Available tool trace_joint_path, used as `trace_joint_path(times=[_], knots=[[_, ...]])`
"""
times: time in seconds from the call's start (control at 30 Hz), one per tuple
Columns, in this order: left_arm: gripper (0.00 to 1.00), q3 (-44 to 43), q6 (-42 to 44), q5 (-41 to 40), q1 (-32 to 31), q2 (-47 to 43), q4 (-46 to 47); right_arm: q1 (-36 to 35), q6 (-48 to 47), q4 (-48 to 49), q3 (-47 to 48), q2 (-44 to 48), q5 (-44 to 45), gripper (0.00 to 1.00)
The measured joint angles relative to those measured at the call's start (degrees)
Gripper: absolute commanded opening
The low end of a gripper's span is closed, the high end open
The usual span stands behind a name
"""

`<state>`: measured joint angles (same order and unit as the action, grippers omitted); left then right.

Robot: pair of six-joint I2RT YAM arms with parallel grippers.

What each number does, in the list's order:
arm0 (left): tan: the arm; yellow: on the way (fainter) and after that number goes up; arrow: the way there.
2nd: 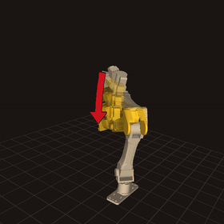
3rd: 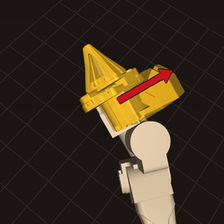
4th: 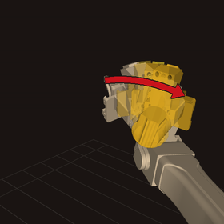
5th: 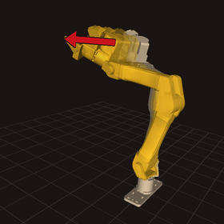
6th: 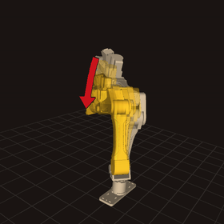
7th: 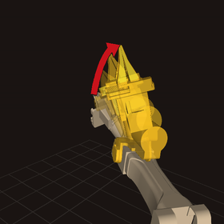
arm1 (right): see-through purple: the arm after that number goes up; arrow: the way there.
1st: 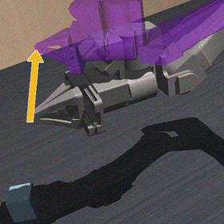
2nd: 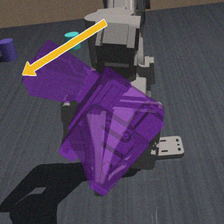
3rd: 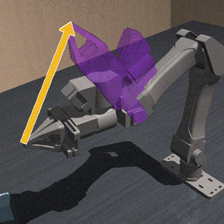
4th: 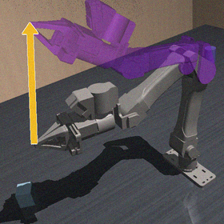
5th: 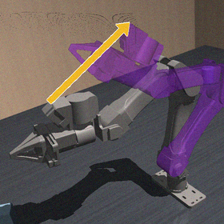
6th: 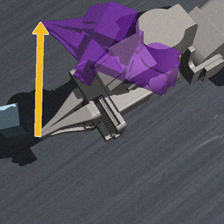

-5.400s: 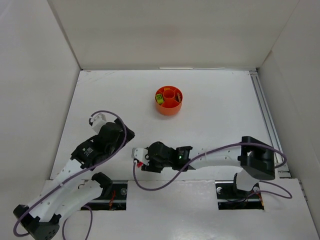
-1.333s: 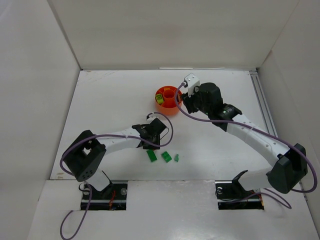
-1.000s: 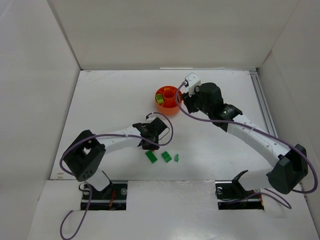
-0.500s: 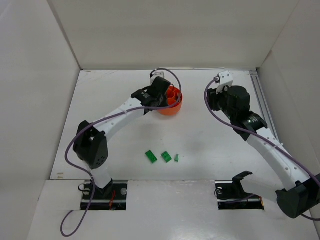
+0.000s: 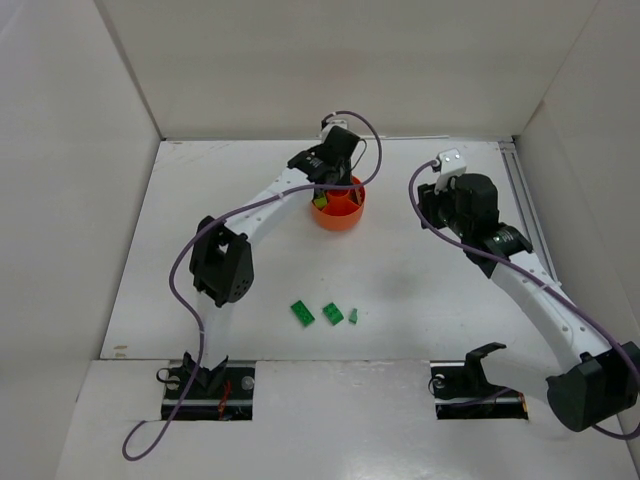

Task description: Sort the legos into containers by color

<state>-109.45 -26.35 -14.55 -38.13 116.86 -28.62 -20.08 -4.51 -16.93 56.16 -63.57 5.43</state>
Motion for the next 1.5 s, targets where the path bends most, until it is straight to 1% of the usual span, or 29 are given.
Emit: trace_joint_path(times=[0.17, 0.3, 0.33, 0.37, 0.47, 0.57, 0.6, 0.67, 0.73, 0.77, 0.8, 0.9, 0.97, 1.1, 1.2, 1.33, 1.5], knots=[[0.24, -1.73, 0.83, -0.02, 0.66, 1.42, -0.90, 0.28, -0.02, -0.28, -0.17, -0.02, -0.63, 0.55], [0.43, -3.37, 1.31, 0.46, 1.25, 2.69, -1.46, 0.61, -0.09, -0.66, -0.48, 0.00, -1.20, 0.56], [0.52, -3.43, 1.42, 0.92, 1.31, 2.78, -1.53, 0.61, -0.15, -0.70, -0.66, 0.04, -1.49, 0.56], [0.56, -3.43, 1.70, 1.38, 1.44, 2.78, -1.64, 0.61, -0.22, -0.79, -0.83, 0.09, -1.99, 0.56], [0.59, -3.26, 2.01, 2.82, 1.64, 2.69, -0.96, 0.59, -0.63, -1.31, -0.85, 0.13, -3.52, 0.56], [0.59, -1.55, 2.32, 3.96, 1.66, 1.75, -0.33, -0.81, -1.51, -2.58, -0.87, 0.57, -4.00, 0.56], [0.65, -0.66, 2.29, 4.28, 1.66, 1.20, -0.20, -2.19, -1.95, -2.93, -0.90, 0.87, -3.80, 0.58], [0.71, 1.95, 2.25, 4.81, 1.66, -0.83, 0.15, -5.73, -2.78, -3.56, -0.92, 1.27, -3.76, 0.59], [0.80, 6.99, 1.92, 5.05, 1.62, -4.76, 1.27, -11.02, -3.32, -4.07, -0.92, 1.31, -2.91, 0.59], [0.93, 10.19, 1.64, 5.05, 1.60, -7.45, 1.68, -14.12, -3.43, -4.28, -0.94, 1.01, -2.25, 0.59], [1.00, 13.51, 1.18, 4.92, 1.57, -10.54, 2.05, -17.25, -3.41, -4.33, -0.94, 0.42, -1.90, 0.59], [1.00, 25.59, -1.38, 4.35, 1.57, -22.21, 3.45, -26.49, -2.84, -4.15, -1.16, -2.89, -0.83, 0.59], [1.00, 33.83, -4.24, 3.50, 1.66, -31.01, 3.96, -31.69, -1.73, -4.07, -1.64, -6.12, -0.59, 0.62], [1.00, 47.36, -10.75, 1.99, 1.92, -45.33, 2.99, -39.43, 0.85, -4.02, -2.19, -13.31, 0.46, 0.64], [1.00, 55.74, -15.47, 1.68, 2.21, -51.91, 1.33, -43.76, 2.78, -4.07, -2.51, -18.34, 1.09, 0.66], [1.00, 63.06, -20.37, 2.01, 2.23, -57.55, -1.79, -45.70, 4.48, -4.02, -2.51, -23.76, 1.75, 0.66], [1.00, 65.37, -24.00, 2.08, 2.23, -65.35, -3.72, -46.36, 6.19, -3.54, -2.29, -28.11, 3.15, 0.67]])
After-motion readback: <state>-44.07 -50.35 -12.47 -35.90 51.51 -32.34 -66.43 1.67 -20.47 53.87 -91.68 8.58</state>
